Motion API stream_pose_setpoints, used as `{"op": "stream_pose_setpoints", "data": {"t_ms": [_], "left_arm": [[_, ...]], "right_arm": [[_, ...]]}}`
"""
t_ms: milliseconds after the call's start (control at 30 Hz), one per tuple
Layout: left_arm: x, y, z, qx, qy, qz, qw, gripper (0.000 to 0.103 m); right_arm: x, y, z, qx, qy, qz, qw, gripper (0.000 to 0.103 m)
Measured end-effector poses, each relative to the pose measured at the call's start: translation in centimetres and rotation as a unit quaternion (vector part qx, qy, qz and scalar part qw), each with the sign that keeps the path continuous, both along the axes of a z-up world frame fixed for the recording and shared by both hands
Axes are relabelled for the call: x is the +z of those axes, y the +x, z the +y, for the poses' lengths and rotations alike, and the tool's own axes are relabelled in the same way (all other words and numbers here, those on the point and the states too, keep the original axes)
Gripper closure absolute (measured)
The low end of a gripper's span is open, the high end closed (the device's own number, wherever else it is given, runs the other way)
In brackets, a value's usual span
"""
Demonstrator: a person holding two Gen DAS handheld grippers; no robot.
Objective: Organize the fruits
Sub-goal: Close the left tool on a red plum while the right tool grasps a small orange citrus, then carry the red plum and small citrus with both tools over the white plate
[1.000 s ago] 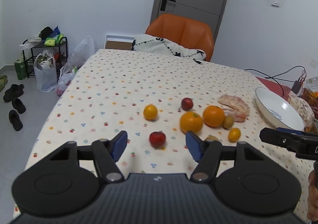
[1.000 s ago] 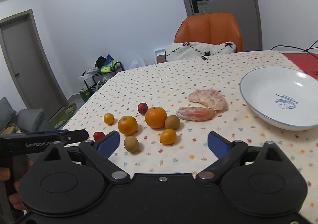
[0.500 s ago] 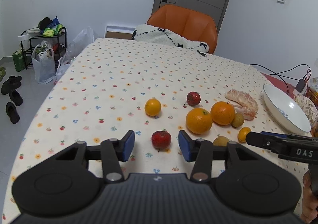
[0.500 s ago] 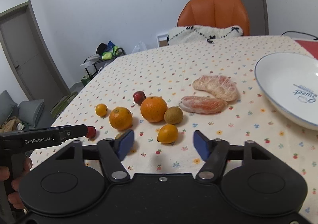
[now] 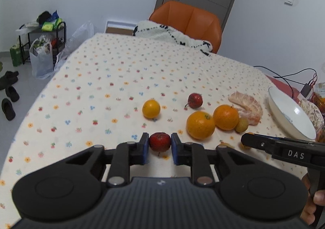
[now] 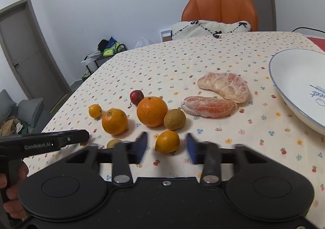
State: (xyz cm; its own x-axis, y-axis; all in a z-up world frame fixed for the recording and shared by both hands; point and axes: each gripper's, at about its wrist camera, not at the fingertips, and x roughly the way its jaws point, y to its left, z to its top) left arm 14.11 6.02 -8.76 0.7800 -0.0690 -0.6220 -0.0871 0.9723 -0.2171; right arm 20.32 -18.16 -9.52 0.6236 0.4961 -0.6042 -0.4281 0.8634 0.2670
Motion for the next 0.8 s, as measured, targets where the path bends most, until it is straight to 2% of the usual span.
{"op": "stream_pose_setpoints", "data": {"t_ms": [233,800], "left_arm": [[1.6,-0.3,-0.7,-0.009,0.004,-0.020,0.9998,0.082],[4.9,0.8,-5.0,-0.050,0.007,-0.064,0.9967,0.082]], "right_arm": [[1.3,-0.6,-1.4,-0.003,0.027,-0.016,0.999,0.079],[4.4,-2.0,-5.7,-0.038,0.048,-0.083,0.995,0.079]]}}
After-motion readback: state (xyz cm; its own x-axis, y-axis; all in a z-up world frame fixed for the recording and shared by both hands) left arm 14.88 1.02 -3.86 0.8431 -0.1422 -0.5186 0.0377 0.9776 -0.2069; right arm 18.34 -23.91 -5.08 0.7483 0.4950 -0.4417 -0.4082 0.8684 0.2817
